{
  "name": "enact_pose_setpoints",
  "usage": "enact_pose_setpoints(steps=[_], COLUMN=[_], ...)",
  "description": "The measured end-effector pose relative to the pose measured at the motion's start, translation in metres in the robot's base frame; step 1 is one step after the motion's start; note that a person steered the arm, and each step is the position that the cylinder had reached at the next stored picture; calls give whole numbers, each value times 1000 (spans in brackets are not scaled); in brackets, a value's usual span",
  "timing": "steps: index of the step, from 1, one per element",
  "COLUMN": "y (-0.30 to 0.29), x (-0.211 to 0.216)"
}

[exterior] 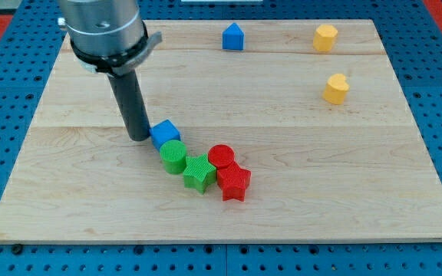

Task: Slide the group of blocks right and down a bit

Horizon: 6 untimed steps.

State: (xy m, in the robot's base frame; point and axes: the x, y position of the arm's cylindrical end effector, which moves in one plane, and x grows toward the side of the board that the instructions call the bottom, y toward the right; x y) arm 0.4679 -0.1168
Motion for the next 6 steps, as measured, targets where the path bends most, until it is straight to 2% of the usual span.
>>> enact_pose_setpoints(steps=[2,3,4,6], y=[0,-21,19,102], x=[0,-22,-21,8])
